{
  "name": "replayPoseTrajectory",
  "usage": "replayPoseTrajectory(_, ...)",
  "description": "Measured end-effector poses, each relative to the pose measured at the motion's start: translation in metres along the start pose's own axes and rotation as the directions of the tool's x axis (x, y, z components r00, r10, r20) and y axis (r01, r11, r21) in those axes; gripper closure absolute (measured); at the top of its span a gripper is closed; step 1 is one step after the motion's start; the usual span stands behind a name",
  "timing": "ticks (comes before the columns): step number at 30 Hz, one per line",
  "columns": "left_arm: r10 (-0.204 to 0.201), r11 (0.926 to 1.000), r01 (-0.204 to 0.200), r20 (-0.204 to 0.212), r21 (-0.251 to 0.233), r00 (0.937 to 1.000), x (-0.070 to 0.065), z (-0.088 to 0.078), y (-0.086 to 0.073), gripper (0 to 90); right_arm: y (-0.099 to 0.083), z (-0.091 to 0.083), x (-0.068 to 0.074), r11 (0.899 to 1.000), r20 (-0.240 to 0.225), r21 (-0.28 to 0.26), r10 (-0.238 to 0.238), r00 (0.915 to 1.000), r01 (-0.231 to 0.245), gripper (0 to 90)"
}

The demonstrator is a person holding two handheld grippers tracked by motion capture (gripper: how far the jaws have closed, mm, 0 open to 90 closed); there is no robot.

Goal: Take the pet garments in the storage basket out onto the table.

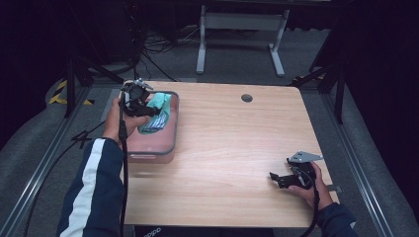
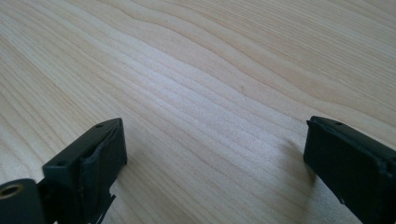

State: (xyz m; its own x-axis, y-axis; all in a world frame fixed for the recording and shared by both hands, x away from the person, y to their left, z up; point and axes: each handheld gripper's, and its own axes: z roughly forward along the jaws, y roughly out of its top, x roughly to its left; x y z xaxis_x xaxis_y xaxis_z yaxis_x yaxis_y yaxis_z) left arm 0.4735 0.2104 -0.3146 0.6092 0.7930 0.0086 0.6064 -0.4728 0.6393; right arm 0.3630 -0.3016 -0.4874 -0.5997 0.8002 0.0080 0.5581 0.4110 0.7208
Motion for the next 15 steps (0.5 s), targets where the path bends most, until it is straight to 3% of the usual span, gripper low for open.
replayPoseTrajectory(3,0.001,0.9999,-0.001,0.011,-0.011,0.9999,-0.008,0.000,0.005,66.6,0.000,0.000,0.000,1.000,0.000,-0.001,-0.001,1.0000,0.001,6.2)
replayPoseTrajectory(15,0.091,0.9951,-0.088,0.063,-0.044,0.9939,-0.047,0.005,0.026,66.6,0.000,0.000,0.000,1.000,0.000,0.000,0.000,1.0000,0.000,6.2)
